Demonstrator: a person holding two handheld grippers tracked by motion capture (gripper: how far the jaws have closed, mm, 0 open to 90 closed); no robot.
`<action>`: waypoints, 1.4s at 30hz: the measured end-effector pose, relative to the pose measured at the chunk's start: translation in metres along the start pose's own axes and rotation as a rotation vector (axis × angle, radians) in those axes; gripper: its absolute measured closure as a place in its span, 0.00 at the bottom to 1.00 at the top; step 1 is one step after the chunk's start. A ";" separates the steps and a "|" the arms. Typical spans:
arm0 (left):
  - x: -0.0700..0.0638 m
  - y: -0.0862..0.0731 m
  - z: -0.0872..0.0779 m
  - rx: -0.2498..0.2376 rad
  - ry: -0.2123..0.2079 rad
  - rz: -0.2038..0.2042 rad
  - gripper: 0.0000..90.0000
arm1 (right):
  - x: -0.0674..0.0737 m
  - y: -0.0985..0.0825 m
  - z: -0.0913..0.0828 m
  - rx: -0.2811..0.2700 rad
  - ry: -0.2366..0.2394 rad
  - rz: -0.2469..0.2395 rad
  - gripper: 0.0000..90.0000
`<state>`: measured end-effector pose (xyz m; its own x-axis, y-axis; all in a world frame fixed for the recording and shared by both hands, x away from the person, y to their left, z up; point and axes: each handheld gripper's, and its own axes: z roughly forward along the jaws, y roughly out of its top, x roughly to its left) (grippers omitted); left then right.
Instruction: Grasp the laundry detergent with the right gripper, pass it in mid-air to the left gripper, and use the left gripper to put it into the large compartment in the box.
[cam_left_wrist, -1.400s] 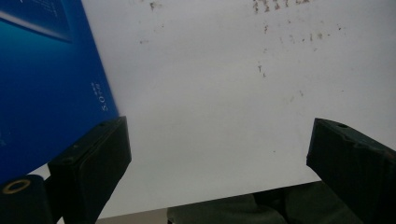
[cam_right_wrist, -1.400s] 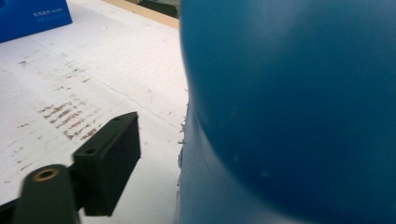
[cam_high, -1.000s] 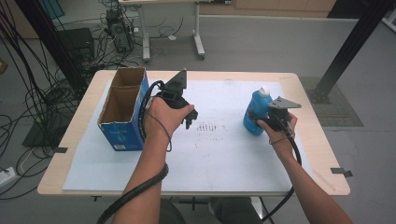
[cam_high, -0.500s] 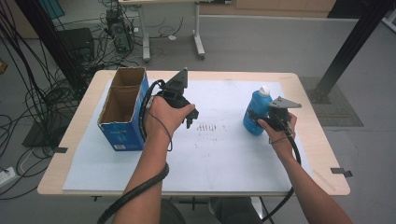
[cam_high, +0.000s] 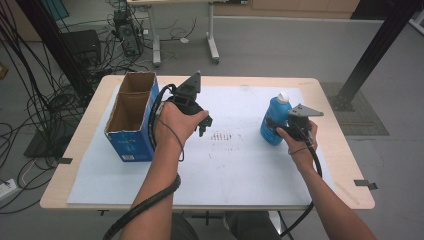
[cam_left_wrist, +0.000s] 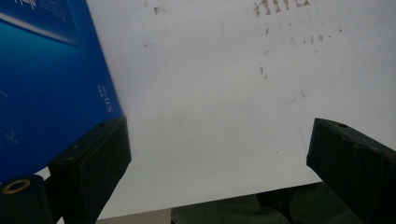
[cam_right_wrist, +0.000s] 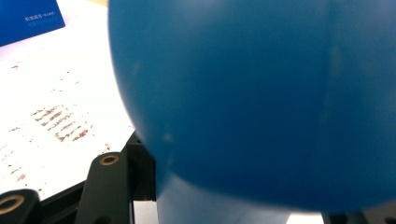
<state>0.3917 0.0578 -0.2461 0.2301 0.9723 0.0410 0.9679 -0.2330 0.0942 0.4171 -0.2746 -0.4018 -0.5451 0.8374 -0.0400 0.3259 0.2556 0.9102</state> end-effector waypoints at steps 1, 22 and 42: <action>0.000 0.000 0.000 -0.001 0.001 0.003 0.07 | 0.000 0.000 0.000 -0.001 0.000 -0.001 0.46; 0.000 -0.001 -0.003 -0.006 0.007 0.000 0.07 | -0.001 -0.001 0.000 -0.012 0.007 0.008 0.47; 0.003 -0.002 -0.006 -0.013 0.003 0.000 0.07 | -0.002 -0.001 0.000 -0.011 0.013 0.026 0.49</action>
<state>0.3898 0.0610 -0.2398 0.2295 0.9723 0.0437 0.9666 -0.2329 0.1066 0.4174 -0.2763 -0.4028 -0.5464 0.8374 -0.0110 0.3315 0.2283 0.9154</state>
